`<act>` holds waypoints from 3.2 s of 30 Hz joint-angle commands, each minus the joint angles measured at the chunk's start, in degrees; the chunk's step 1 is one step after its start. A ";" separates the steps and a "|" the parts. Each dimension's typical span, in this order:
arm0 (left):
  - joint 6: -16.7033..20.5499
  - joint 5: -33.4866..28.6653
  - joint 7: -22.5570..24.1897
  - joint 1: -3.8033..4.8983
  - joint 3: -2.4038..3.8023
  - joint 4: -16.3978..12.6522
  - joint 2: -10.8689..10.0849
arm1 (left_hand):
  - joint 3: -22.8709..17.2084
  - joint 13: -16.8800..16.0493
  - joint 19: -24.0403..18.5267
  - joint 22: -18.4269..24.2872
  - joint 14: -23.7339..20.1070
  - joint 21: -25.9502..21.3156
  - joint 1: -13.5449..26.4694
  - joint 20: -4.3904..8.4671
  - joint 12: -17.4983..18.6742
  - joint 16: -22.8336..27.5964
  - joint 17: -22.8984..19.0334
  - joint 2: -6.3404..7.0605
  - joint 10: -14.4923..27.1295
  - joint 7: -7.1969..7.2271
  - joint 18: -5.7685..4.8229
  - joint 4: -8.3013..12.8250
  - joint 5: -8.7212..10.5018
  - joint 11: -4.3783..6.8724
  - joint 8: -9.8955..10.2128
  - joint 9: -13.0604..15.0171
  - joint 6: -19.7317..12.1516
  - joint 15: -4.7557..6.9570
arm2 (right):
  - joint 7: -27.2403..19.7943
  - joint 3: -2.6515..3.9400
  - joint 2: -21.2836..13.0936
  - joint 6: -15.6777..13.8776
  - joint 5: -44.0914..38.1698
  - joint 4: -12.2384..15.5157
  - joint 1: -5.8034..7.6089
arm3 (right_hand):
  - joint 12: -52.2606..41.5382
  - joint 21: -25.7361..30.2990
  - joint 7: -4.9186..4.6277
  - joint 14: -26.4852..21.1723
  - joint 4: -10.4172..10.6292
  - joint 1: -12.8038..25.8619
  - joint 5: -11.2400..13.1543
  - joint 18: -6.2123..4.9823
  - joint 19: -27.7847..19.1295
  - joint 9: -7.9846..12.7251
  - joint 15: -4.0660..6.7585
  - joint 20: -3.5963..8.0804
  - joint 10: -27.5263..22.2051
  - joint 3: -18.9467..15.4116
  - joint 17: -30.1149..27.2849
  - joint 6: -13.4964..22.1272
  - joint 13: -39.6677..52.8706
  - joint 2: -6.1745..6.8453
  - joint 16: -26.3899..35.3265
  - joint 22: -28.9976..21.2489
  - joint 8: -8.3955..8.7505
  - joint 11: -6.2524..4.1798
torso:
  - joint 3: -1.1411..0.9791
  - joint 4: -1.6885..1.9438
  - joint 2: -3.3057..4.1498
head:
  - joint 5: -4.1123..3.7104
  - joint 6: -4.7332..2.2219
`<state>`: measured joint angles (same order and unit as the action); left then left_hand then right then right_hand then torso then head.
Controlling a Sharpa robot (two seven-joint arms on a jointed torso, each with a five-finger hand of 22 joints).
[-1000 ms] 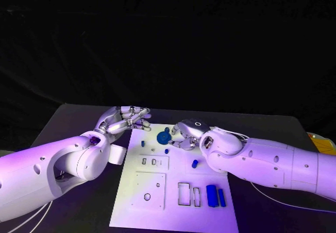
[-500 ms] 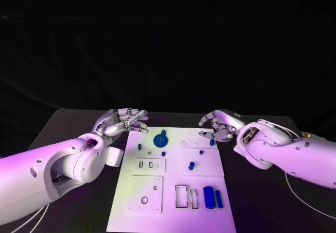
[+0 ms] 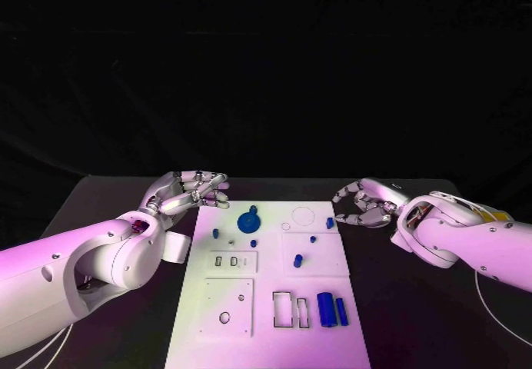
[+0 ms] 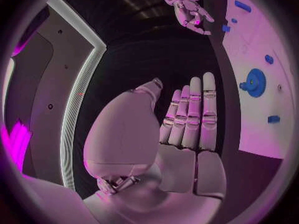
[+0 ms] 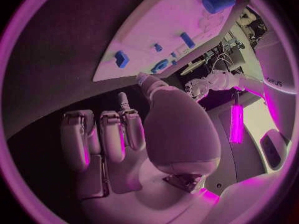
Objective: Assemble the parts on the task board
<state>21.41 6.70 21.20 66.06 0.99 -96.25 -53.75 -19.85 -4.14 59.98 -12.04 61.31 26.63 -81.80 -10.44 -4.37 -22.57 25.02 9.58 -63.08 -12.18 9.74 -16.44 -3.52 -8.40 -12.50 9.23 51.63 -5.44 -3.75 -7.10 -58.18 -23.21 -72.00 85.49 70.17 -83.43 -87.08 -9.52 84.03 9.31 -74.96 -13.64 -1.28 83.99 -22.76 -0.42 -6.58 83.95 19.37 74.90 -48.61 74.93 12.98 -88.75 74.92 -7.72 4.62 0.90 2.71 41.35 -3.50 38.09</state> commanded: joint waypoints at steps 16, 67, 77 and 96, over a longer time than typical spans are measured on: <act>-1.17 -0.14 0.56 0.04 0.04 0.07 0.19 | 0.21 -0.05 -0.54 -0.10 -0.48 0.36 0.37 0.01 0.30 0.25 0.12 -0.23 0.08 -0.15 0.41 0.09 0.36 -0.42 0.30 0.06 -0.37 0.04 | -0.52 -0.13 3.34 1.42 0.96 -4.92 -2.79 | 0.05 0.01 -0.41 4.98 -0.32 -0.75 0.02 0.36 3.61 0.02 -0.37 -0.20 0.53 -0.06 10.52 0.48 8.47 -0.23 -0.15 12.61 0.37 0.37 | 0.10 0.04 0.02 | 0.28 0.49; -1.34 -0.14 -0.07 0.03 0.04 0.22 0.25 | 0.17 -0.04 -0.72 -0.18 -0.52 0.50 0.28 -0.02 0.35 0.22 0.30 -0.31 0.13 -0.20 0.46 0.13 0.37 -0.44 0.34 0.08 -0.41 0.04 | 0.23 -0.13 6.33 -2.29 2.48 -6.44 -4.09 | -2.10 -1.37 1.56 5.21 -1.07 -1.84 2.49 0.80 4.81 -1.62 1.05 0.81 2.51 5.12 11.52 -8.22 10.50 -4.93 -0.41 13.87 -2.87 -1.25 | 0.12 -0.06 -0.09 | 0.43 1.18; -1.34 -0.14 -0.05 0.03 0.04 0.24 0.26 | 0.18 -0.04 -0.76 -0.20 -0.52 0.54 0.29 -0.03 0.37 0.21 0.35 -0.31 0.16 -0.22 0.47 0.12 0.37 -0.46 0.37 0.08 -0.45 0.04 | -1.37 -0.12 5.89 -6.62 2.45 -3.99 -4.11 | -2.76 -2.18 3.19 5.34 -1.98 -1.93 1.61 1.05 5.44 -2.77 2.23 1.89 3.18 6.81 12.04 -11.08 11.20 -6.04 -0.53 14.52 -4.98 -2.69 | 0.10 -0.15 -0.12 | 0.48 1.20; -1.39 -0.21 0.04 -0.01 0.03 0.66 0.17 | 0.17 -0.04 -0.77 -0.22 -0.52 0.57 0.28 -0.04 0.37 0.20 0.38 -0.36 0.18 -0.23 0.48 0.11 0.37 -0.47 0.38 0.08 -0.46 0.03 | 0.30 0.11 7.88 -10.64 1.35 7.07 -3.94 | -2.93 -2.61 3.40 5.41 -1.83 -1.25 1.35 1.18 5.77 -3.06 2.42 2.14 3.36 6.97 12.36 -11.18 11.39 -6.17 -0.60 14.85 -5.33 -2.94 | 0.18 -0.09 -0.22 | 1.93 1.79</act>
<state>21.02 6.68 20.87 66.02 0.98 -95.58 -53.67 -19.85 -4.11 59.59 -12.18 61.31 26.90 -81.80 -10.44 -4.37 -22.57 25.30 9.58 -62.88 -12.39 9.74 -16.44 -3.52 -8.60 -12.50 9.24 51.42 -5.44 -4.18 -6.99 -50.60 -32.93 -69.55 92.12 66.24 -86.17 -89.34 -7.75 84.13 7.47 -76.31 -11.96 -1.28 84.00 -24.15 1.55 -4.71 84.00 26.07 74.92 -57.93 74.92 7.22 -88.97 74.91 -11.54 2.22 1.07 2.65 41.12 -1.97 39.74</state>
